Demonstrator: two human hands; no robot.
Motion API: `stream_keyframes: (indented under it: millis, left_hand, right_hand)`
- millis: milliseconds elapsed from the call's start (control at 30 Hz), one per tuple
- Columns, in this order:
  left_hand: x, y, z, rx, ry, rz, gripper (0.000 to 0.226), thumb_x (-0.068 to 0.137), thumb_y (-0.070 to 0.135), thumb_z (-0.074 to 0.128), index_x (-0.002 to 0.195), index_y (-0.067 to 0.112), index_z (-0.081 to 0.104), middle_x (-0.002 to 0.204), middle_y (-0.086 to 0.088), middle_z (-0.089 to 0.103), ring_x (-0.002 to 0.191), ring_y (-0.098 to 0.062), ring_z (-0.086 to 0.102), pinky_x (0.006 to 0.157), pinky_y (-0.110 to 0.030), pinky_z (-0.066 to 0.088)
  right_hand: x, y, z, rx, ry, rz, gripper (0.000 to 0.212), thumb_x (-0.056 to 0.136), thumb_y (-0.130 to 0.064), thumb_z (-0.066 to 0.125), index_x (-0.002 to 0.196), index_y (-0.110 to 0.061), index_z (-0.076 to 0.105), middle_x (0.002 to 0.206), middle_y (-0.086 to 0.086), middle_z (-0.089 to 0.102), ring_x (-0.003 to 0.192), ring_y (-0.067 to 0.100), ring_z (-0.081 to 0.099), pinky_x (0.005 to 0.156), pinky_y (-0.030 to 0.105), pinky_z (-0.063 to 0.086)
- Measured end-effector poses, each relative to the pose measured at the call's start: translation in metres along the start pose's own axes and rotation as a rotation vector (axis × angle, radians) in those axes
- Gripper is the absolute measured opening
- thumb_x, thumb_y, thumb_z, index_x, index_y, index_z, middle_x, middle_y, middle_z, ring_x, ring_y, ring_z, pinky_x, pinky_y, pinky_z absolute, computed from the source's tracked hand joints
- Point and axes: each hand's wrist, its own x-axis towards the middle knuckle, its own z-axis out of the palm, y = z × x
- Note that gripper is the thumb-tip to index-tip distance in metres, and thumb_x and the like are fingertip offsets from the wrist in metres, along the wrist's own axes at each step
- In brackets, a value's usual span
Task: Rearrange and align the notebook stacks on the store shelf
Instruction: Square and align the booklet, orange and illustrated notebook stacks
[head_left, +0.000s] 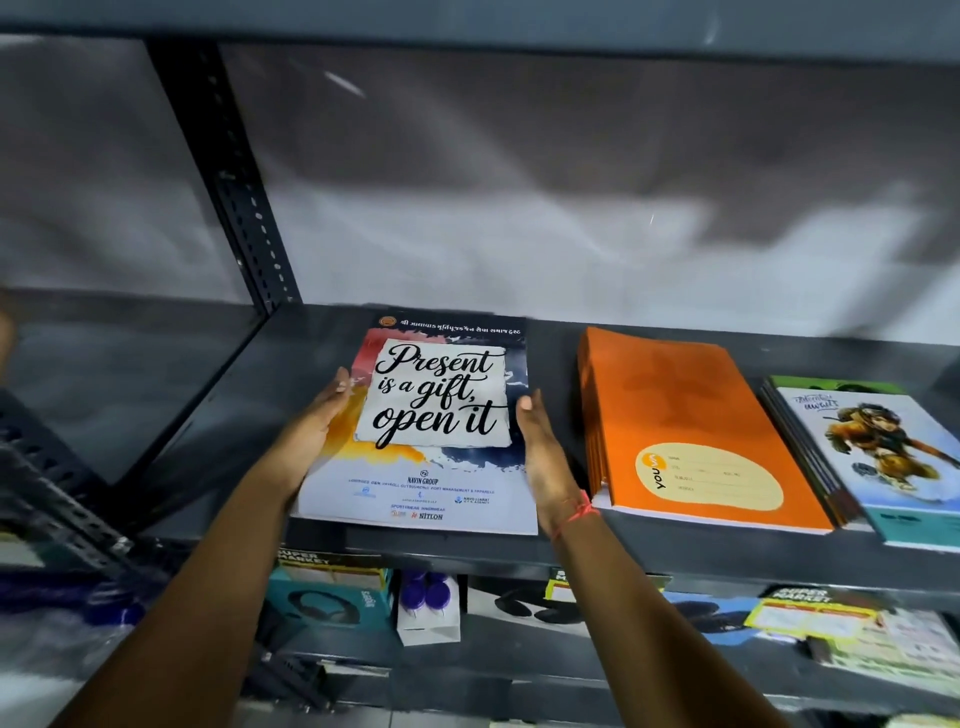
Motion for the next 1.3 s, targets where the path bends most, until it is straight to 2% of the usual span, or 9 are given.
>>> stream_keyframes:
  millis: [100, 200, 333, 467, 733, 800, 900, 1067, 1300]
  left_hand:
    - [-0.002, 0.0, -0.004, -0.082, -0.021, -0.023, 0.048, 0.092, 0.046, 0.035, 0.138, 0.032, 0.035, 0.147, -0.004, 0.039, 0.129, -0.019, 0.046, 0.102, -0.033, 0.041]
    - [-0.019, -0.005, -0.007, -0.155, -0.071, 0.02, 0.03, 0.09, 0.042, 0.043, 0.117, 0.033, 0.053, 0.115, 0.0, 0.062, 0.083, -0.006, 0.07, 0.067, -0.024, 0.055]
    - [-0.044, -0.034, -0.027, -0.195, -0.078, 0.079, 0.111, 0.042, 0.053, 0.081, 0.139, 0.023, 0.035, 0.105, 0.018, 0.07, 0.094, 0.002, 0.066, 0.09, -0.025, 0.048]
    - [-0.07, -0.06, -0.035, -0.171, -0.145, 0.101, 0.117, 0.028, 0.046, 0.089, 0.132, 0.034, 0.037, 0.102, 0.028, 0.069, 0.101, 0.008, 0.062, 0.085, -0.017, 0.049]
    - [-0.063, -0.074, -0.031, -0.162, 0.075, 0.139, 0.062, 0.076, -0.004, 0.063, 0.119, 0.038, 0.048, 0.081, 0.024, 0.073, 0.077, -0.008, 0.049, 0.069, -0.008, 0.051]
    - [-0.063, -0.075, -0.034, -0.176, 0.071, 0.134, 0.056, 0.07, 0.007, 0.071, 0.112, 0.04, 0.055, 0.087, 0.015, 0.072, 0.074, -0.006, 0.052, 0.071, -0.009, 0.051]
    - [-0.066, -0.074, -0.038, -0.196, 0.01, 0.122, 0.079, 0.036, 0.043, 0.088, 0.11, 0.036, 0.06, 0.091, 0.016, 0.075, 0.078, 0.005, 0.065, 0.072, -0.007, 0.051]
    - [-0.062, -0.076, -0.032, -0.229, 0.084, 0.156, 0.049, 0.08, -0.008, 0.056, 0.112, 0.028, 0.056, 0.09, 0.031, 0.067, 0.083, 0.014, 0.064, 0.068, -0.002, 0.048]
    - [-0.06, -0.076, -0.034, -0.238, 0.122, 0.132, 0.045, 0.08, -0.008, 0.055, 0.108, 0.026, 0.061, 0.087, 0.026, 0.072, 0.094, 0.006, 0.061, 0.079, -0.007, 0.051]
  right_hand:
    - [-0.006, -0.002, -0.002, -0.022, -0.037, -0.007, 0.06, 0.097, -0.04, 0.026, 0.15, -0.025, 0.002, 0.158, -0.003, 0.015, 0.144, 0.015, 0.018, 0.112, 0.028, 0.02]
    - [-0.017, 0.004, -0.005, -0.065, -0.039, -0.033, 0.062, 0.095, -0.039, 0.035, 0.149, -0.027, 0.005, 0.156, -0.007, 0.016, 0.141, 0.01, 0.019, 0.113, 0.028, 0.019]
    - [-0.049, 0.024, -0.014, -0.205, -0.08, -0.115, 0.08, 0.086, -0.029, 0.059, 0.148, -0.031, 0.008, 0.137, -0.032, 0.017, 0.131, -0.005, 0.019, 0.105, 0.018, 0.019]
    - [-0.065, 0.036, -0.025, -0.339, -0.122, -0.114, 0.1, 0.073, -0.017, 0.075, 0.146, -0.033, 0.01, 0.112, -0.047, 0.038, 0.117, -0.016, 0.042, 0.098, 0.004, 0.032]
    - [-0.065, 0.037, -0.019, -0.352, -0.008, -0.135, 0.086, 0.075, -0.008, 0.072, 0.145, -0.027, 0.025, 0.124, -0.042, 0.03, 0.13, -0.005, 0.031, 0.107, 0.011, 0.028]
    - [-0.065, 0.038, -0.021, -0.34, -0.01, -0.132, 0.085, 0.075, -0.007, 0.072, 0.144, -0.027, 0.028, 0.138, -0.029, 0.03, 0.134, -0.002, 0.029, 0.112, 0.019, 0.028]
    - [-0.067, 0.037, -0.023, -0.294, -0.019, -0.11, 0.084, 0.075, -0.001, 0.07, 0.144, -0.024, 0.028, 0.132, -0.025, 0.039, 0.124, -0.007, 0.037, 0.092, -0.001, 0.036]
    - [-0.064, 0.04, -0.022, -0.22, 0.003, -0.1, 0.08, 0.076, 0.004, 0.068, 0.143, -0.02, 0.032, 0.125, -0.02, 0.046, 0.119, -0.005, 0.044, 0.08, -0.004, 0.04]
    - [-0.063, 0.039, -0.024, -0.165, 0.02, -0.117, 0.076, 0.076, 0.009, 0.065, 0.141, -0.017, 0.036, 0.128, -0.014, 0.048, 0.1, -0.022, 0.051, 0.076, -0.005, 0.042]
